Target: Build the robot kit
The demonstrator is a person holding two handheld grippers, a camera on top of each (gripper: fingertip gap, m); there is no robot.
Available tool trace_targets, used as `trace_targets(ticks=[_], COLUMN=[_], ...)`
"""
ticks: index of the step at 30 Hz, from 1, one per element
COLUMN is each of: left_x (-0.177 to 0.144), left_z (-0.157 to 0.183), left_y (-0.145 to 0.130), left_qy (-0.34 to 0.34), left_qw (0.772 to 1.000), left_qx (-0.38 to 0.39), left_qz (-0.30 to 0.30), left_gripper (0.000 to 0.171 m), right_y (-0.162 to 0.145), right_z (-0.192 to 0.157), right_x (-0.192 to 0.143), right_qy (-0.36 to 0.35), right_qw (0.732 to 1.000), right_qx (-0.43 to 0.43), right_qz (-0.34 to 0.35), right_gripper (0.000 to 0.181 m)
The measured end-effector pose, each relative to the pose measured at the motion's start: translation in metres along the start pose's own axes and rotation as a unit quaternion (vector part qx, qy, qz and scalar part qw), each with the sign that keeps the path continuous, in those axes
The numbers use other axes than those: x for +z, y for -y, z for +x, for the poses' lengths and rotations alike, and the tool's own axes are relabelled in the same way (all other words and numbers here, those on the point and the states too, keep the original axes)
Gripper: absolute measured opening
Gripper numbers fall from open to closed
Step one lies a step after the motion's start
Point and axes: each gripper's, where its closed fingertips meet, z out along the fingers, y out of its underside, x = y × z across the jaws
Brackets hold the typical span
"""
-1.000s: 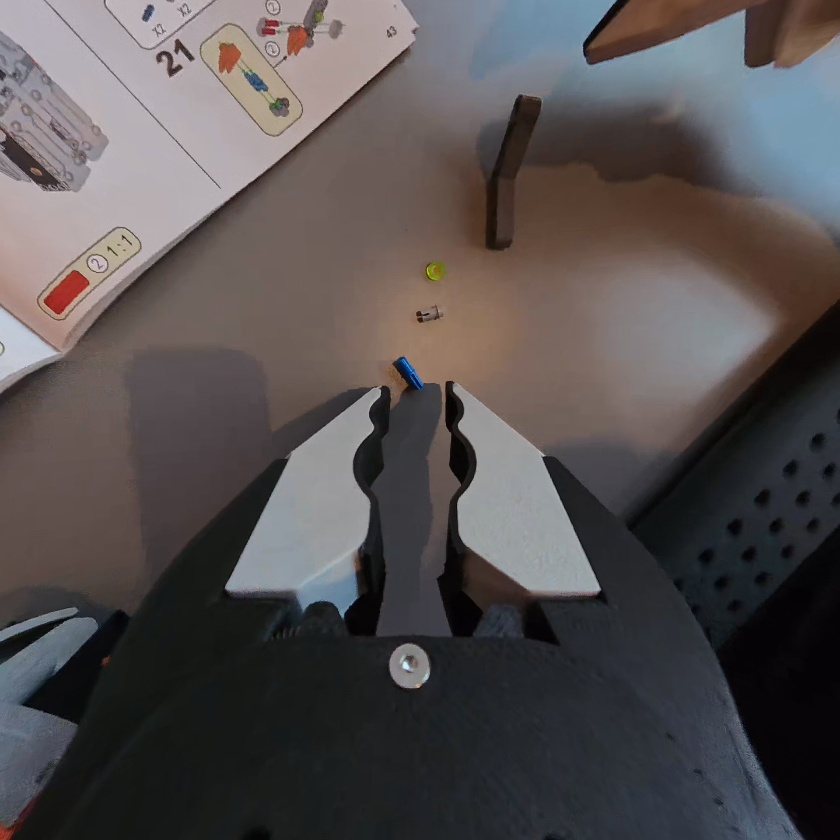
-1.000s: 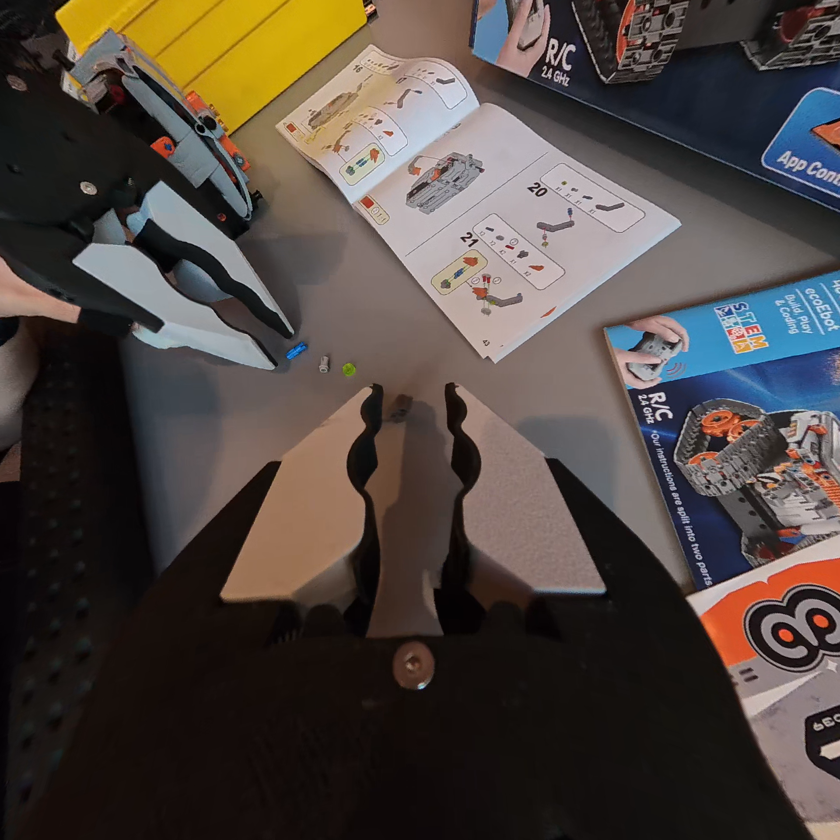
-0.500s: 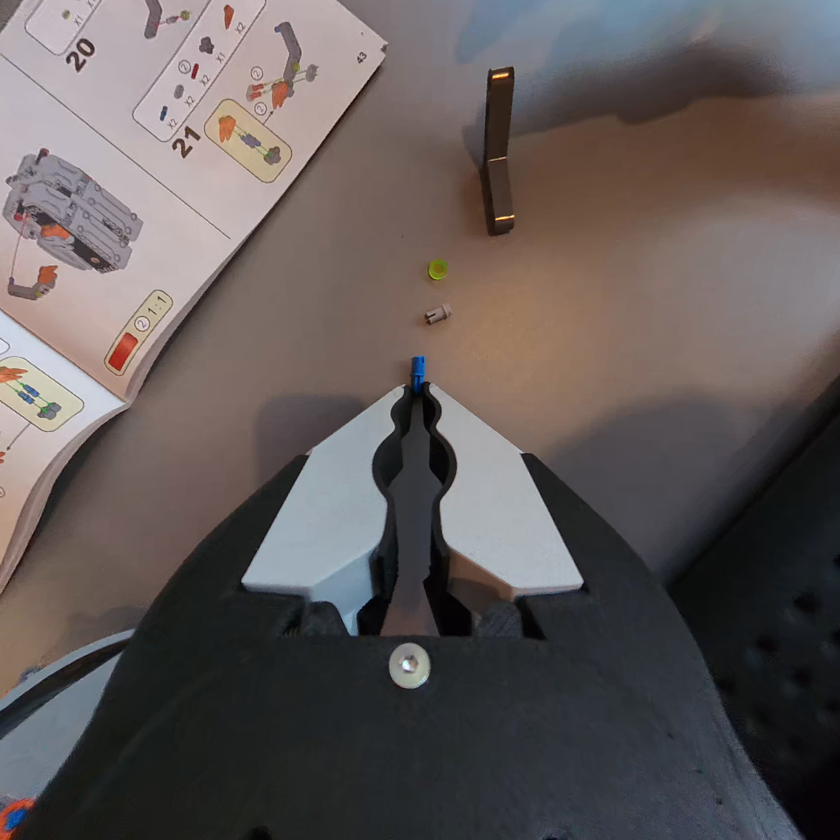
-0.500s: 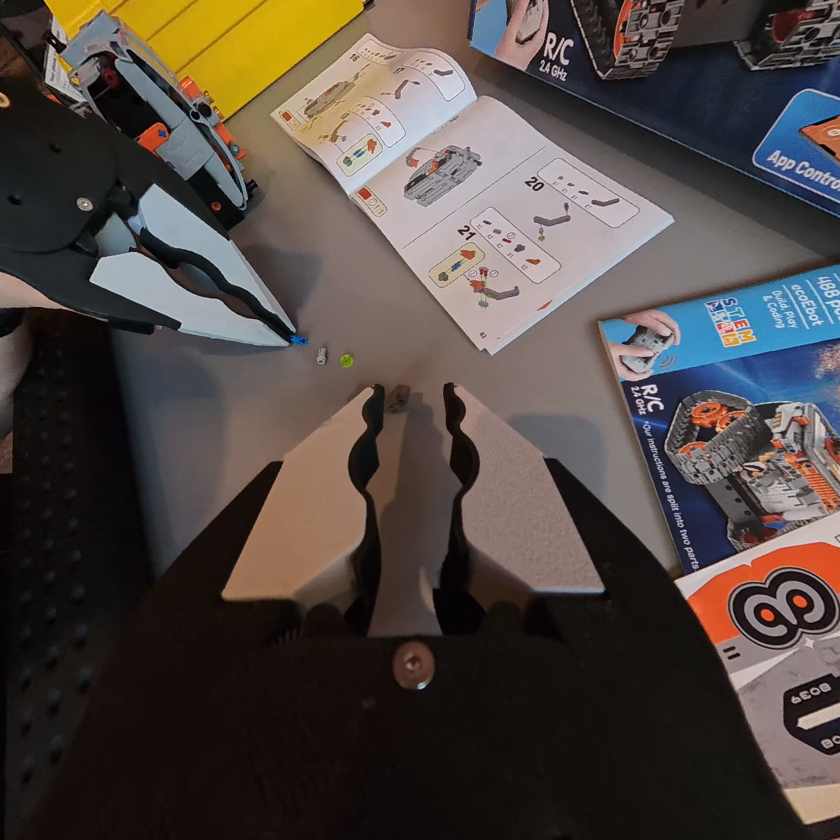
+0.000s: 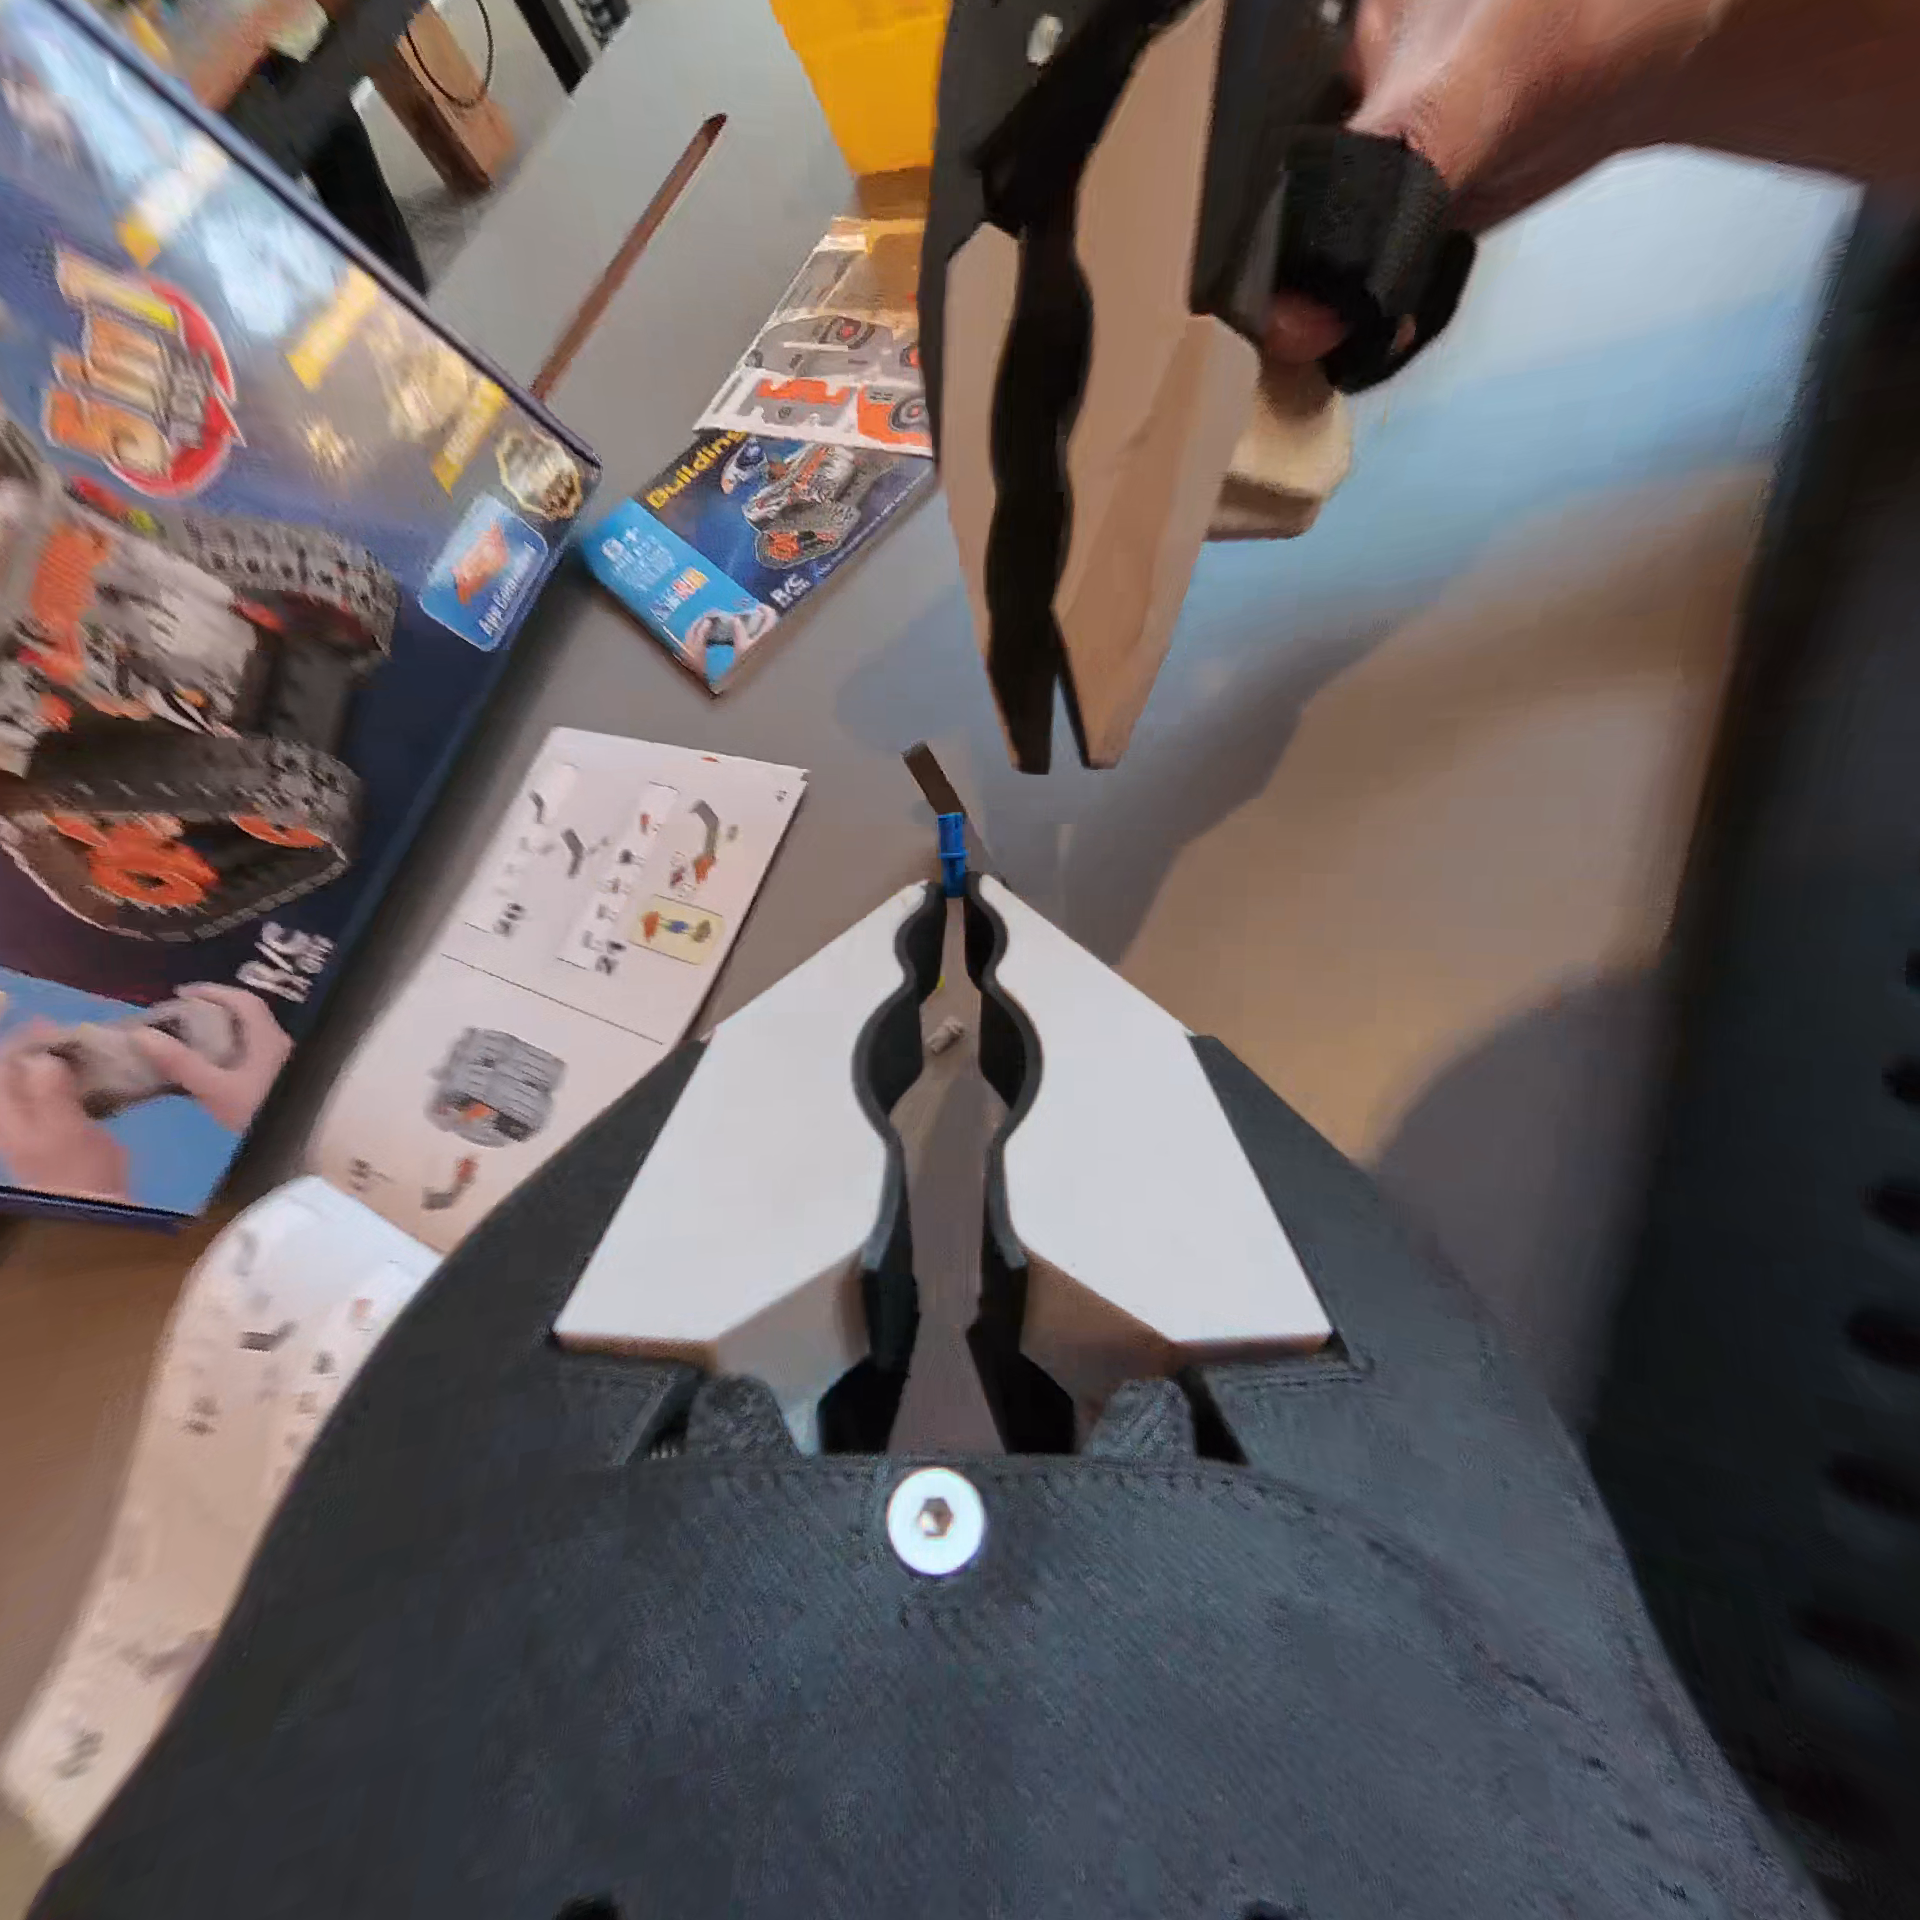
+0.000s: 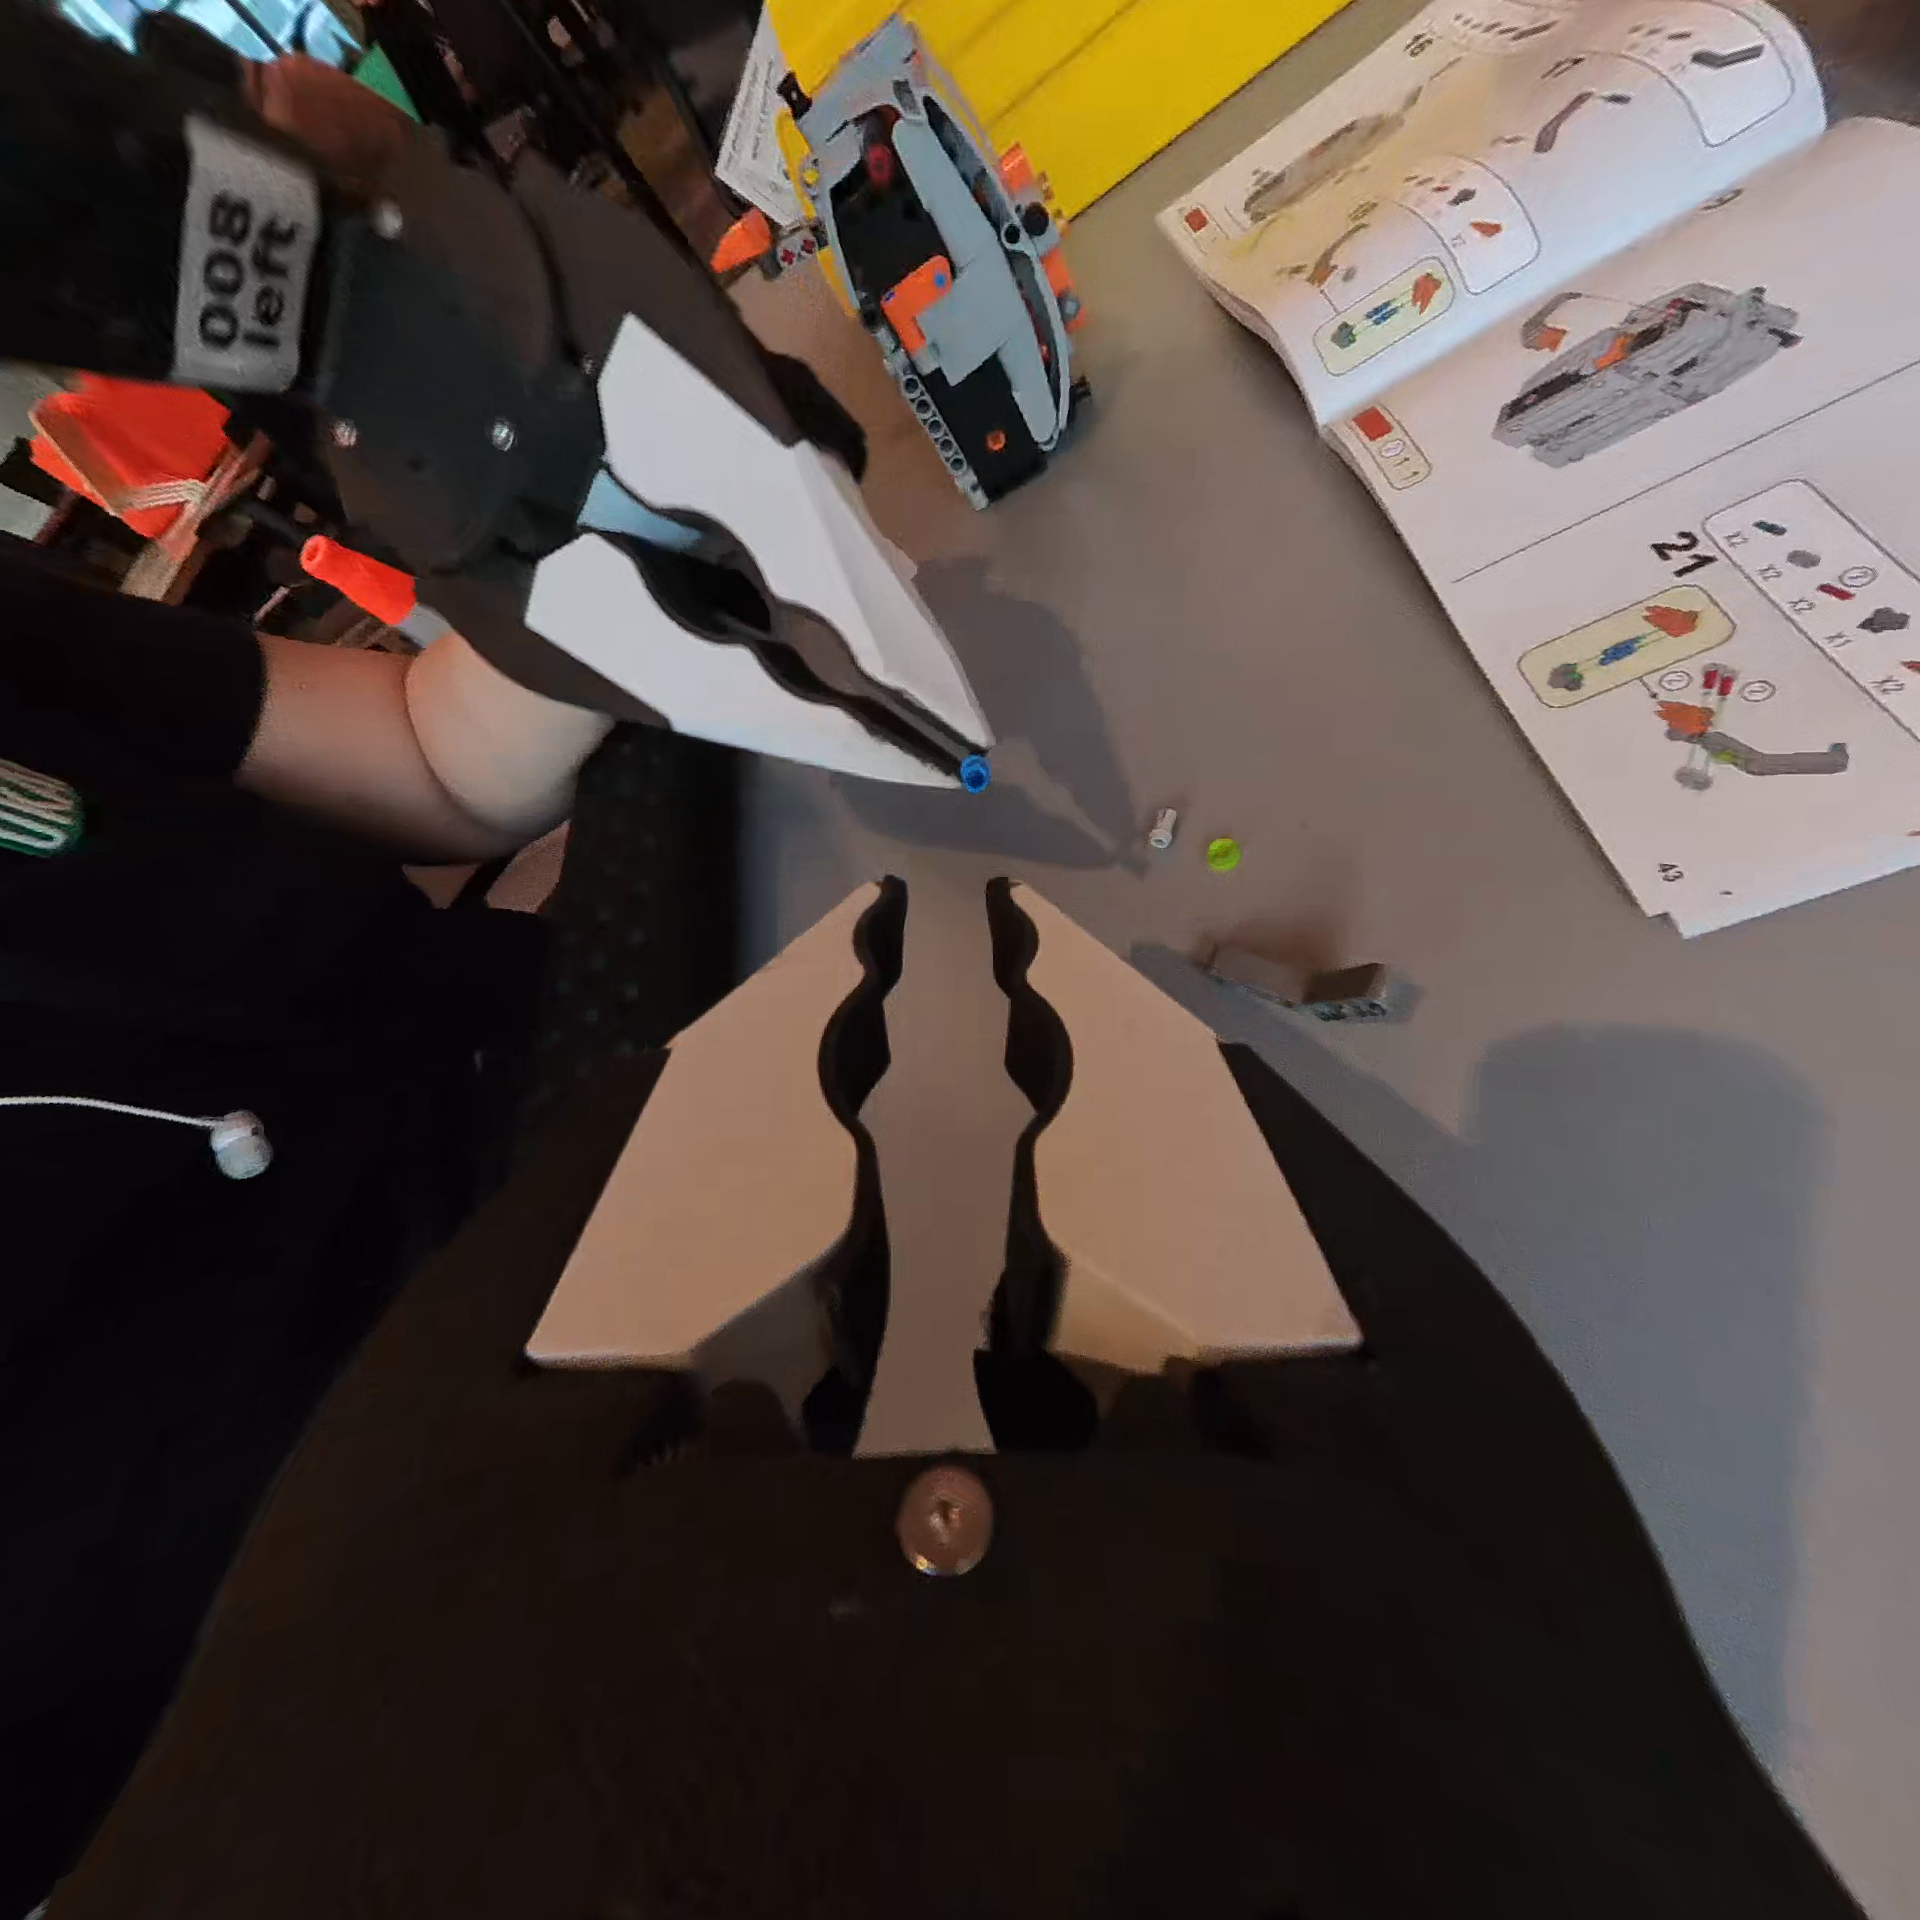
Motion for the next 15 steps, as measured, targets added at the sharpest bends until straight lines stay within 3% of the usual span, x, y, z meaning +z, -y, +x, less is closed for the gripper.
trace_targets(ticks=[4, 15], left_x=[0.004, 0.007], left_z=[0.003, 0.013], left_y=[-0.004, -0.002], left_qy=[0.038, 0.020], left_qw=[0.996, 0.995], left_qx=[0.081, 0.095], left_qz=[-0.021, -0.016], left_gripper=[0.002, 0.002], right_y=[0.006, 0.002], right_z=[-0.002, 0.006], right_x=[0.001, 0.014], right_qy=[0.017, 0.007], right_qw=[0.999, 0.998], right_qx=[0.031, 0.054], right_qz=[0.021, 0.009], right_gripper=[0.020, 0.018])
